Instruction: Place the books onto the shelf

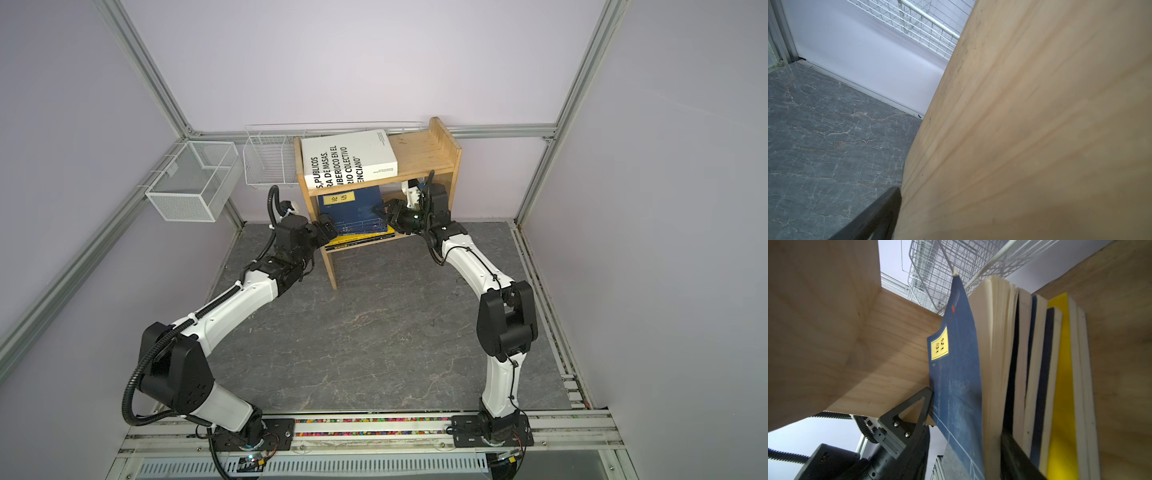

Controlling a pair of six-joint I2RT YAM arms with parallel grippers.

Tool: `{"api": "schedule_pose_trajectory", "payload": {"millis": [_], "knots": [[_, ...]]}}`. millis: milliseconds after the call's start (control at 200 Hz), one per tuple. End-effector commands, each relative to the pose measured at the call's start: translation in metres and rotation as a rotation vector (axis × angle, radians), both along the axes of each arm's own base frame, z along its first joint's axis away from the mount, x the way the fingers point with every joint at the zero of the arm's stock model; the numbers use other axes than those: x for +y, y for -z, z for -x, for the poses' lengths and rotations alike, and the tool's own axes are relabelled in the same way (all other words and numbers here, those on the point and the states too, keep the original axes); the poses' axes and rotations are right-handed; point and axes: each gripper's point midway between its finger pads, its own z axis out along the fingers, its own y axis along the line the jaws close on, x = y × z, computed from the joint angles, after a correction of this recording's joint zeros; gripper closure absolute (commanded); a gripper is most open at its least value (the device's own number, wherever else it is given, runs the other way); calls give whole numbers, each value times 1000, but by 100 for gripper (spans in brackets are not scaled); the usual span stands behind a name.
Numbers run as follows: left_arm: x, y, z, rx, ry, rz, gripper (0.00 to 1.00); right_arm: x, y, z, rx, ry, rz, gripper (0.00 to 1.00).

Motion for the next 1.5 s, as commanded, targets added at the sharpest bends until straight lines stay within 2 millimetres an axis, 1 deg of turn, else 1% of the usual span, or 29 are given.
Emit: {"api": "schedule_pose_trajectory", "payload": {"millis": [0,80,195,280,440,540,645,755,865,980,1010,1035,1040,1050,1065,1120,1155,1165,1220,1230,1250,1265,1290,1350,1395,1420,1430,1475,1495], "knots": [[-2,-6,-5,-5,-10,13,4,-19,-26,7,-84,78,90,44],[-3,-9,-5,-12,-2,19,4,-28,-25,7,-97,112,135,44],[-6,-17,-4,-34,16,35,4,-33,-29,9,-117,118,148,44],[-11,-30,0,-78,57,53,3,-36,-34,12,-135,114,153,43],[-19,-62,14,-168,138,97,3,-36,-45,21,-182,95,153,39],[-20,-84,27,-239,183,118,2,-38,-52,29,-212,83,160,36],[-18,-104,48,-306,228,134,2,-44,-57,40,-243,83,186,32],[-14,-112,73,-326,277,123,1,-53,-57,54,-261,89,219,27],[-11,-102,105,-289,356,53,1,-60,-53,72,-267,77,235,21],[-2,-80,146,-237,441,-55,1,-73,-43,95,-270,82,280,14],[2,-72,156,-221,446,-80,1,-78,-39,101,-274,90,299,7],[9,-67,164,-214,438,-99,1,-82,-37,107,-282,95,314,0],[11,-66,165,-211,434,-102,1,-83,-37,108,-283,96,318,2],[14,-63,167,-207,423,-111,1,-84,-35,110,-285,96,324,8],[19,-58,171,-199,410,-126,1,-86,-34,114,-292,98,334,11],[46,-44,178,-173,306,-187,1,-95,-27,125,-298,109,376,12],[64,-34,180,-149,230,-233,1,-105,-20,131,-301,136,427,12],[70,-35,183,-155,207,-240,1,-108,-18,132,-298,143,441,12],[96,-27,186,-142,93,-292,1,-127,-8,138,-291,205,524,12],[100,-25,186,-141,70,-300,1,-134,-5,139,-288,235,553,12],[110,-24,186,-142,17,-311,1,-141,-3,141,-287,260,579,12],[117,-23,185,-144,-25,-323,1,-149,2,141,-281,292,611,12],[128,-22,184,-157,-91,-340,1,-163,6,144,-273,348,656,12],[153,-11,180,-176,-254,-375,1,-196,17,152,-253,480,756,12],[165,4,174,-181,-324,-405,1,-222,25,160,-242,582,832,12],[176,13,171,-171,-378,-417,1,-235,28,166,-236,639,863,11],[179,16,170,-169,-387,-416,1,-240,32,167,-230,656,879,11],[190,32,163,-147,-411,-409,1,-261,36,178,-228,740,930,11],[194,44,157,-118,-416,-412,1,-270,39,182,-226,772,952,12]]}}
